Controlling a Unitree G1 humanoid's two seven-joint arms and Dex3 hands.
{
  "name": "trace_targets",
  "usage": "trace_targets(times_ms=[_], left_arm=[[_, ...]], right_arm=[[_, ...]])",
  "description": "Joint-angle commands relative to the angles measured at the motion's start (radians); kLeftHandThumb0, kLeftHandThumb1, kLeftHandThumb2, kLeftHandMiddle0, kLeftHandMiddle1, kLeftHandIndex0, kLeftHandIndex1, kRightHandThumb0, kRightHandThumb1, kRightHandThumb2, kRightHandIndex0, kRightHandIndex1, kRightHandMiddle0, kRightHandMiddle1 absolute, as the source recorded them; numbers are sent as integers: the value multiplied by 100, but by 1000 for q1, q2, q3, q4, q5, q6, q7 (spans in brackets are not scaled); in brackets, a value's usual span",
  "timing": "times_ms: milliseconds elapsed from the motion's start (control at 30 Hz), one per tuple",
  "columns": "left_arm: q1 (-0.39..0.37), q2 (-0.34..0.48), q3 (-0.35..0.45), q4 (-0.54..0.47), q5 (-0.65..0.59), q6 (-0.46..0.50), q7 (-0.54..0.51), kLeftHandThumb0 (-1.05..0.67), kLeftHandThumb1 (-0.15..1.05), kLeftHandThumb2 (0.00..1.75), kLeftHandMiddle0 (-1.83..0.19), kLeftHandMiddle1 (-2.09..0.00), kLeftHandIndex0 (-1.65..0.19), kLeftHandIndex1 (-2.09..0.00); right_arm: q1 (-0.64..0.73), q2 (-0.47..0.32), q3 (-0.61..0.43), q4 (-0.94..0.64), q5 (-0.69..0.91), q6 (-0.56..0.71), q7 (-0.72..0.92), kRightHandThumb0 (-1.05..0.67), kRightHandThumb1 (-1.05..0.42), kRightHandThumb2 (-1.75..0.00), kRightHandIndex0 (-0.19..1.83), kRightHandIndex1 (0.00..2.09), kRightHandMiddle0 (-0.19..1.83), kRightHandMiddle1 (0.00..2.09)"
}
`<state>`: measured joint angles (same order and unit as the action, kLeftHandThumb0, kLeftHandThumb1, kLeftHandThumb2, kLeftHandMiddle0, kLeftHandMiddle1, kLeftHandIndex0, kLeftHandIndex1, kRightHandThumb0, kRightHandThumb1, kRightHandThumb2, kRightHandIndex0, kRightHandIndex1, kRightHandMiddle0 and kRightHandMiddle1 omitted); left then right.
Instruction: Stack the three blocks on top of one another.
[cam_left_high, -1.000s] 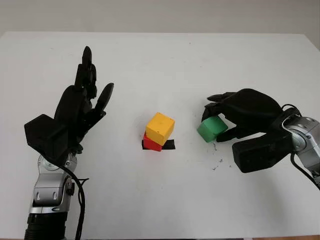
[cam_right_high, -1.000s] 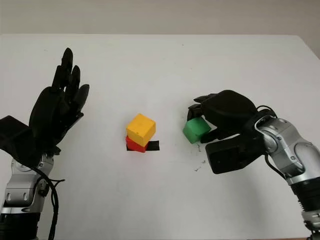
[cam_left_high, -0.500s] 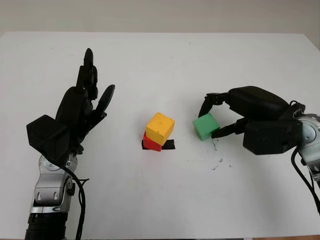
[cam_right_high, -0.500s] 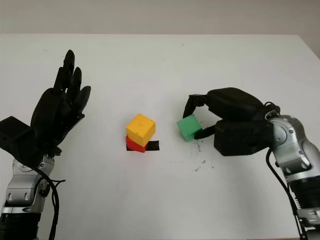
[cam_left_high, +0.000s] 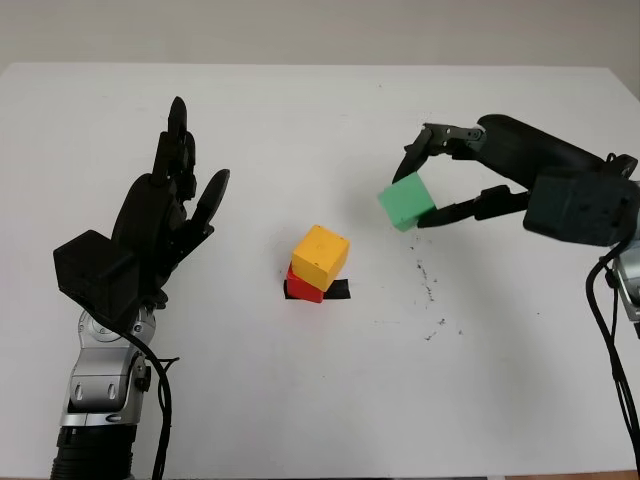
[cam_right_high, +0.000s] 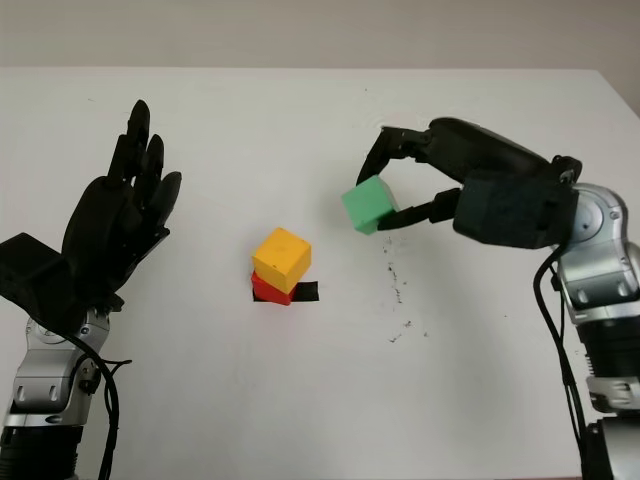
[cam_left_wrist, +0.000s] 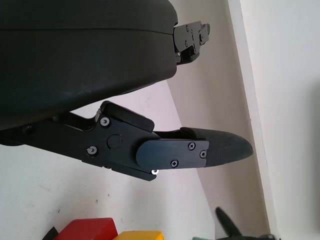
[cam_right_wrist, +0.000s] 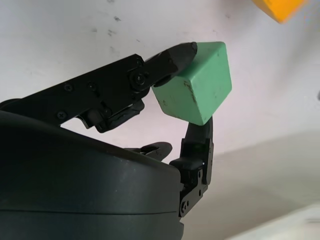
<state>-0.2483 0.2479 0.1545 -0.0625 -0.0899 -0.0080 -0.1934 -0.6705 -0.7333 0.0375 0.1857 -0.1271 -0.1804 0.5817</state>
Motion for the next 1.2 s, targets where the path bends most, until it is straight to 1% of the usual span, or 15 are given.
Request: trace_targets(times_ms=[0, 100, 133, 200, 300, 367, 433, 533, 733, 1000, 1167], left_arm=[[5, -5, 5, 4, -8, -11, 5, -75, 105, 47, 19, 0, 19, 0], [8, -5, 9, 2, -12, -12, 8, -76, 105, 49, 19, 0, 19, 0], [10, -3, 10, 2, -12, -15, 7, -76, 105, 51, 19, 0, 19, 0], [12, -1, 12, 3, -13, -20, 5, -74, 105, 55, 19, 0, 19, 0], [14, -1, 15, -2, -18, -17, 6, -74, 105, 57, 19, 0, 19, 0], [18, -1, 16, -10, -19, -13, 7, -73, 105, 58, 19, 0, 19, 0], [20, -2, 16, -17, -19, -6, 10, -73, 105, 58, 19, 0, 19, 0], [21, 0, 15, -19, -18, -4, 12, -72, 105, 59, 19, 0, 19, 0], [20, 0, 17, -19, -21, 6, 11, -72, 105, 59, 19, 0, 19, 0], [19, 0, 20, -20, -20, 21, 17, -73, 105, 58, 19, 0, 19, 0], [15, -4, 19, -15, -26, 20, 20, -73, 105, 58, 19, 0, 19, 0]], right_arm=[[-43, 28, -33, -2, 49, 21, -2, -35, -90, -5, 47, 7, 53, 118], [-70, 66, -54, 19, 128, 63, 18, -37, -92, -5, 45, 6, 47, 131], [-76, 87, -63, 24, 169, 92, 29, -37, -93, -6, 44, 5, 43, 142], [-80, 118, -76, 26, 231, 142, 50, -36, -94, -6, 40, 3, 35, 154], [-76, 160, -83, 20, 296, 213, 67, -37, -96, -6, 36, 1, 29, 166], [-59, 189, -79, -20, 330, 301, 60, -40, -97, -6, 34, 0, 25, 169], [-46, 211, -76, -45, 355, 354, 61, -41, -100, -6, 31, 0, 18, 174], [-19, 244, -72, -80, 379, 434, 50, -44, -100, -6, 28, 0, 18, 178], [48, 291, -44, -134, 381, 513, 42, -45, -101, -6, 24, 0, 18, 173], [76, 311, -3, -116, 368, 532, 87, -49, -98, -5, 24, 2, 24, 166], [86, 310, 12, -135, 367, 582, 92, -48, -96, -5, 23, 2, 30, 163]])
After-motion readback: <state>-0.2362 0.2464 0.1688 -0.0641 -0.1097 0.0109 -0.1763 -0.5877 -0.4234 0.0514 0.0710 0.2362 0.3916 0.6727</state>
